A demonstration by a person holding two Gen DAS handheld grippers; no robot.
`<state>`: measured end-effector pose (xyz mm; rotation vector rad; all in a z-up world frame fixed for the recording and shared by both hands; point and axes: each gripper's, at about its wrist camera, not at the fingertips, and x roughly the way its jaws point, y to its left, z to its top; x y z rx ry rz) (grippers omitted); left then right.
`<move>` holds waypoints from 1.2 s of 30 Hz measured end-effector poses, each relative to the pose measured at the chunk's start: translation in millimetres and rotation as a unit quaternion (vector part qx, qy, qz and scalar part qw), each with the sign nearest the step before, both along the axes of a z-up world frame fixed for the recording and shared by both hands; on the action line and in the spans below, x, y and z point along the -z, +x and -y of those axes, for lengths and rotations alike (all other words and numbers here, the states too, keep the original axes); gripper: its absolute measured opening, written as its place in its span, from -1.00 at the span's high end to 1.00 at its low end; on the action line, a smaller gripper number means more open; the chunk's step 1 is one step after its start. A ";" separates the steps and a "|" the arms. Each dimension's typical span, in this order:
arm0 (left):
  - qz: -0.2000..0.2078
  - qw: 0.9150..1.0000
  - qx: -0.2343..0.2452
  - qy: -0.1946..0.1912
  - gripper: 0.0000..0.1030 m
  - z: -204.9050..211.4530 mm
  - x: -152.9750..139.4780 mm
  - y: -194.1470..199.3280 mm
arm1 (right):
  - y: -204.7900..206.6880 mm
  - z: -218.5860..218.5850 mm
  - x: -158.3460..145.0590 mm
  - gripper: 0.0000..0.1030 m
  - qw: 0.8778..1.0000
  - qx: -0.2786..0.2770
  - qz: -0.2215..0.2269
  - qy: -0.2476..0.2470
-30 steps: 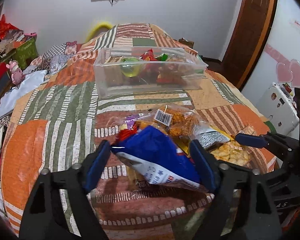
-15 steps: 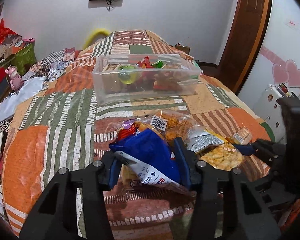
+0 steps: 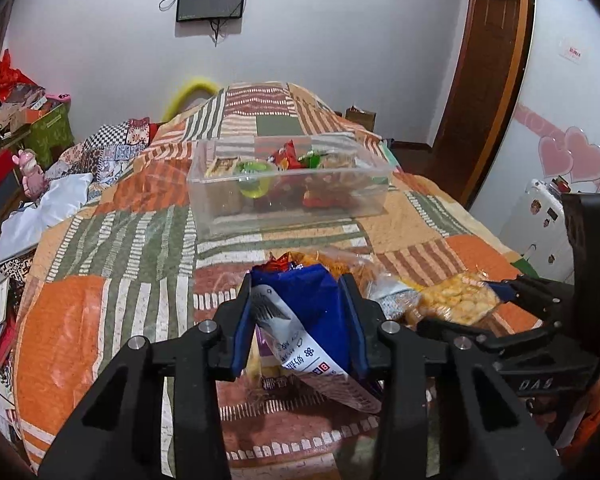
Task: Organize snacks
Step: 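Grasp the blue chip bag with the left gripper while the right grasps the cookie-stick bag, then lower both bags into the clear box and open both grippers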
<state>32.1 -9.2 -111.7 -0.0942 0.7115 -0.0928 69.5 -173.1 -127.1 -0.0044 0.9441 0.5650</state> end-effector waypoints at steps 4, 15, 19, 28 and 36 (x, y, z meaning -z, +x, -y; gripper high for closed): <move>0.016 1.000 -0.001 -0.001 0.24 -3.0 -9.1 2.6 | 5.4 5.8 -12.3 -0.54 1.000 0.015 0.016 0.006; 0.057 0.998 -0.017 0.001 0.24 -18.8 -36.6 28.3 | 39.9 4.8 -40.9 -0.54 0.997 0.029 0.061 0.020; 0.070 0.997 -0.024 0.004 0.24 -26.0 -45.1 45.2 | 54.2 1.3 -49.9 -0.54 0.996 0.029 0.078 0.023; 0.090 0.995 -0.047 0.008 0.24 -46.4 -55.1 89.5 | 92.3 -11.7 -66.1 -0.54 0.993 0.032 0.115 0.021; 0.095 0.993 -0.063 -0.003 0.24 -69.9 -61.9 131.1 | 132.2 -24.4 -65.3 -0.54 0.992 0.033 0.119 0.023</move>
